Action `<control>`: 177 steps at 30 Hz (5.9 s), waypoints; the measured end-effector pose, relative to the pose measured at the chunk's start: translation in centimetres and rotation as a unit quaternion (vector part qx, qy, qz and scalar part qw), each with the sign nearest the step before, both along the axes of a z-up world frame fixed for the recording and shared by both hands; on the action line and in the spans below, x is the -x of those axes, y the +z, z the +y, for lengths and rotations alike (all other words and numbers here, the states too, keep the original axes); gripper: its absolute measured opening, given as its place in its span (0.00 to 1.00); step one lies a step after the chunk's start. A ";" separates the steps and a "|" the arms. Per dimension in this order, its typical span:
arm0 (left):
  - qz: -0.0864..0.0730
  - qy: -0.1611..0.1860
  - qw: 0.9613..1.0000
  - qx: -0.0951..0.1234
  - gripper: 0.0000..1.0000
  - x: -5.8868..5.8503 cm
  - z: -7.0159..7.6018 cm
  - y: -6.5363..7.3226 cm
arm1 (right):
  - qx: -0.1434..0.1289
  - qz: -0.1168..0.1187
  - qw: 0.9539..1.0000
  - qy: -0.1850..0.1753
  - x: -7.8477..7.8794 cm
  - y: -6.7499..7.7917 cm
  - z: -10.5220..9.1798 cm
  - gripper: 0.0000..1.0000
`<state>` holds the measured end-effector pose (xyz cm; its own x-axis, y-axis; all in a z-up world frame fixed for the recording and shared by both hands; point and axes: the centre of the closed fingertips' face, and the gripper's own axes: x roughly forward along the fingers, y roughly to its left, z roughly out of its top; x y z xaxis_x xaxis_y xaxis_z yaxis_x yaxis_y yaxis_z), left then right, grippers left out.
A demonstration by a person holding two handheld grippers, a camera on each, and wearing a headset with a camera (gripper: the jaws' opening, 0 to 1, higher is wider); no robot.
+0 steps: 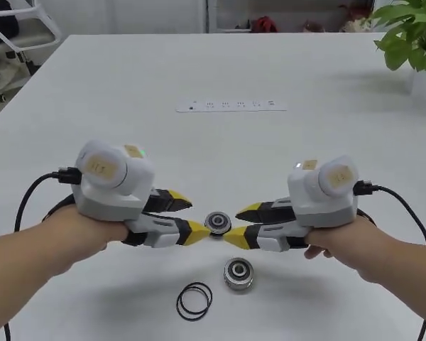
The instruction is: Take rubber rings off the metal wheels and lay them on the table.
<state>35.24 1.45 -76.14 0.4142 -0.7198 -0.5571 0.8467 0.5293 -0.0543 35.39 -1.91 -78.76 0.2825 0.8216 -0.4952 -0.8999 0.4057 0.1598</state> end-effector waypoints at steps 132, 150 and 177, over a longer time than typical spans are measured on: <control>-0.012 0.014 0.999 -0.030 0.12 -2.4 -2.8 -3.2 | -0.076 0.082 0.988 -0.111 -2.7 -1.0 -1.2 0.00; -0.019 0.019 0.999 -0.037 0.12 -2.4 -2.9 -3.2 | -0.080 0.085 0.988 -0.101 -2.0 -0.4 -0.3 0.00; -0.013 0.029 0.999 -0.037 0.14 -2.2 -2.9 -3.0 | -0.117 0.101 0.983 -0.096 -1.6 0.5 0.4 0.00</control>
